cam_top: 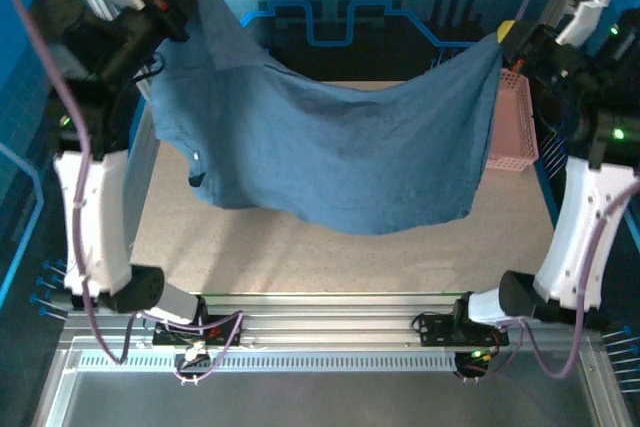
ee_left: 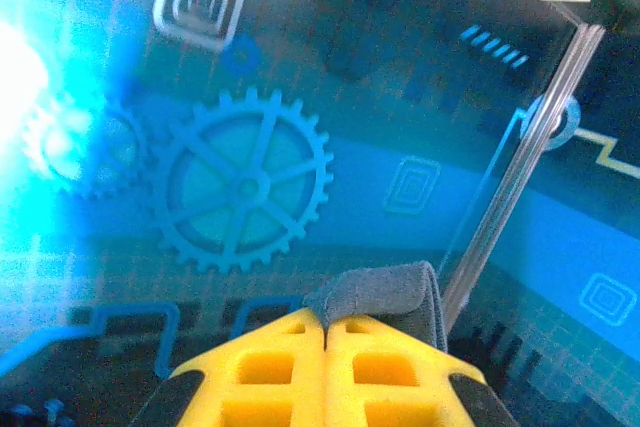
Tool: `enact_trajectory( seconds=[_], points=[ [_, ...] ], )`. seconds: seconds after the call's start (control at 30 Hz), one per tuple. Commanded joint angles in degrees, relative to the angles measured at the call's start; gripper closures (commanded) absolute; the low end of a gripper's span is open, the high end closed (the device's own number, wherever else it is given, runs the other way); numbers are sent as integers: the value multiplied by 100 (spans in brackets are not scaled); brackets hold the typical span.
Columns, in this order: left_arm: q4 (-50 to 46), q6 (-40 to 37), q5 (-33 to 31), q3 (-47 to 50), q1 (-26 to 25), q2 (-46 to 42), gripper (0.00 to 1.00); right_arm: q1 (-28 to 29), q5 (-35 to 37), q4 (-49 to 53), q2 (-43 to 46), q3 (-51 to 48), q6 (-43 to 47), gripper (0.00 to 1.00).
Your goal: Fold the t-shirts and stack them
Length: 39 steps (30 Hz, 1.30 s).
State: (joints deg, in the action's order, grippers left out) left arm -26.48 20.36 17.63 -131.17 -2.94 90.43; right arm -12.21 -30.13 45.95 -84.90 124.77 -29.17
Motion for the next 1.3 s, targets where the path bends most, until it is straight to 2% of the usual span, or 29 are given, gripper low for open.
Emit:
enact_trajectory(
  seconds=[0.0,0.1,0.17,0.2,0.3,0.37,0.43,0.6,0.7,0.8,0.9,1.0,1.1,1.17,1.27],
  points=[
    [112,583,382,-553,-89,832,100,199,-94,-258,-688,146,-98,100],
    [-304,853,470,-1688,-112,1863,100,319,-178,-388,-1560,780,-208,100],
    [-668,1049,529,-2987,-104,2711,100,366,-267,-473,-2332,1591,-413,100],
    [-624,1180,545,-3242,-83,2948,100,383,-330,-542,-2689,2023,-541,100],
    [-21,1733,584,-3121,88,3060,100,364,-449,-894,-3822,3593,-1192,100],
    [244,1675,575,-3099,139,2973,100,295,-493,-1369,-4392,4410,-1851,100],
    [477,1675,585,-3094,247,2875,100,219,-479,-1871,-4543,4478,-2320,100],
    [962,1875,681,-3086,739,2625,100,163,-362,-2909,-4146,3831,-2502,100],
    [1189,1848,873,-3076,1026,2501,100,90,-381,-3014,-3995,3722,-2450,100],
    [1214,1584,1204,-2828,1112,2297,100,44,-553,-2704,-3931,3717,-2256,100],
    [1655,1427,1747,-1482,1111,1711,100,49,-835,-1809,-3817,3560,-1691,100],
    [2070,1187,1964,474,1096,686,100,95,-918,-713,-3403,2749,-666,100],
    [2369,943,1841,3023,1027,-488,100,148,-799,-541,-2341,426,145,100],
    [2496,849,1712,4818,913,-1288,100,129,-529,-1036,-1382,-1661,349,100],
    [2177,828,1332,7003,692,-2296,100,-21,-450,-1400,-426,-3967,403,100]
  ],
)
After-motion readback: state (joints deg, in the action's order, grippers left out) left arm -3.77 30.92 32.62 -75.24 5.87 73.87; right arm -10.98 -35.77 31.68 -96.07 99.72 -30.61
